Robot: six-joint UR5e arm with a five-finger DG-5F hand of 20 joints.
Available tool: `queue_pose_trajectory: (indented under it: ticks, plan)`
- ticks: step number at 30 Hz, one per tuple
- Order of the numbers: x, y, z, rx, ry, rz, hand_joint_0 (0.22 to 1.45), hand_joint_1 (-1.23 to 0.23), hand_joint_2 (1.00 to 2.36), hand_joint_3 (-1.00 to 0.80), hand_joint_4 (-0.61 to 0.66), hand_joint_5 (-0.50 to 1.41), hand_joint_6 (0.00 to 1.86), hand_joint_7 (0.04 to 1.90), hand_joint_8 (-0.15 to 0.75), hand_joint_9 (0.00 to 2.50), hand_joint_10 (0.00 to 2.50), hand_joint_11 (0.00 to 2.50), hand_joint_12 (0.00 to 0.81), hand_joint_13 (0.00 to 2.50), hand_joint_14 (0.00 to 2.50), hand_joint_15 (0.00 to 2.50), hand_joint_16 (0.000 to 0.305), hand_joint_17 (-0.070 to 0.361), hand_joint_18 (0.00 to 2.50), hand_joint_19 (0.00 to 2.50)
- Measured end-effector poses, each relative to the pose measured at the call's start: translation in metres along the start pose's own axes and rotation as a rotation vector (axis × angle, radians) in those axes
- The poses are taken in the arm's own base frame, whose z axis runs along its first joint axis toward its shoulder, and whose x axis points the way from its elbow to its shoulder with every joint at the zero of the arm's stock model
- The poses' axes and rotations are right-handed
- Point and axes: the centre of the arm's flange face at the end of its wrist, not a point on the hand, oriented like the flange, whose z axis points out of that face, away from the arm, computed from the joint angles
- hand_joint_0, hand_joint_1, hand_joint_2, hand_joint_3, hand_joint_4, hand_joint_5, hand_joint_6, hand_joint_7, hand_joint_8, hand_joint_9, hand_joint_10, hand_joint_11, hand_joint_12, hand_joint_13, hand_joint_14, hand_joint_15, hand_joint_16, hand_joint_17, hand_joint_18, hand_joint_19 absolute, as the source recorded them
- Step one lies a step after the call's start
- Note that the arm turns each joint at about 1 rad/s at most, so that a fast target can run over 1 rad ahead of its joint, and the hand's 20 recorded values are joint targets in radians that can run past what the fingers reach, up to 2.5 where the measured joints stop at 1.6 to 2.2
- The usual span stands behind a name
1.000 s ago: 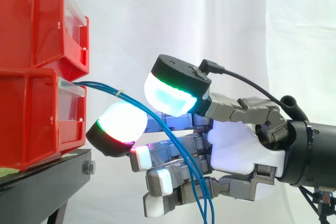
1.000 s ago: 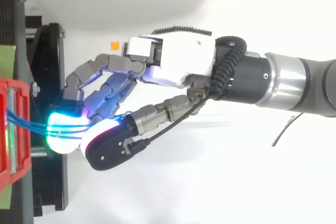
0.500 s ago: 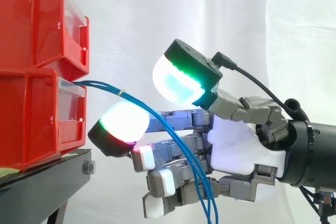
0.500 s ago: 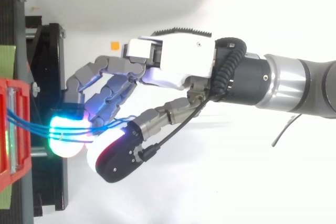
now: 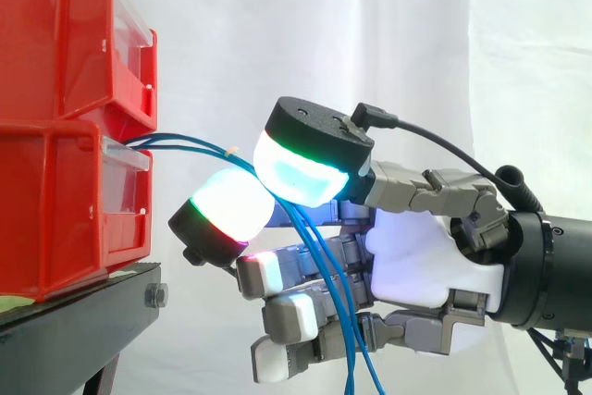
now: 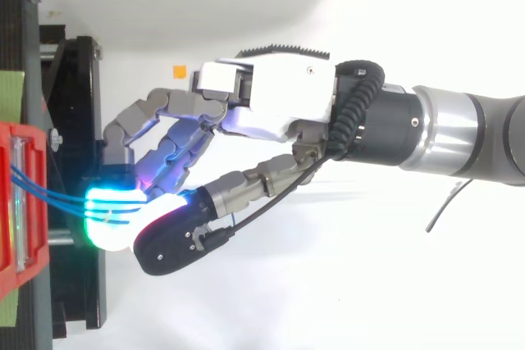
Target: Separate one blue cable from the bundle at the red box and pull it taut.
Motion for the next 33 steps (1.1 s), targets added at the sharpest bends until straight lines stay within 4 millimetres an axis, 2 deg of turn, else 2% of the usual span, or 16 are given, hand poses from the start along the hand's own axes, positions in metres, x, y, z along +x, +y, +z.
queue_pose_trajectory:
  ticks: [9,16,20,26,33]
  plan:
    - [-0.0018,-0.0002,-0.0002,0.003,-0.002,0.002,0.71,-0.82,1.02,-0.21,-0.05,-0.21,0.95,0.96,0.322,0.93,0.01,1.06,0.355,1.14,0.03,0.91,0.032,0.073,0.73,0.67]
    - [-0.0017,-0.0003,-0.0002,0.003,-0.002,0.002,0.73,-0.85,1.01,-0.37,-0.06,-0.19,0.94,1.05,0.326,0.95,0.01,1.09,0.354,1.15,0.03,0.92,0.032,0.072,0.75,0.67]
    - [-0.0018,-0.0005,-0.0005,0.006,-0.001,0.001,0.76,-0.86,1.0,-0.5,-0.06,-0.18,0.94,1.01,0.327,0.97,0.01,1.1,0.356,1.16,0.03,0.92,0.032,0.072,0.79,0.66]
    - [-0.0018,-0.0007,-0.0007,0.008,0.002,0.001,0.75,-0.91,1.0,-0.5,-0.06,-0.17,0.93,1.04,0.328,1.0,0.01,1.1,0.35,1.17,0.03,0.92,0.032,0.072,0.82,0.65]
    - [-0.0026,-0.0013,-0.0013,0.014,0.004,0.0,0.71,-0.95,1.0,-0.5,0.02,-0.17,0.93,1.0,0.327,1.01,0.01,1.13,0.355,1.18,0.03,0.94,0.032,0.072,0.84,0.67]
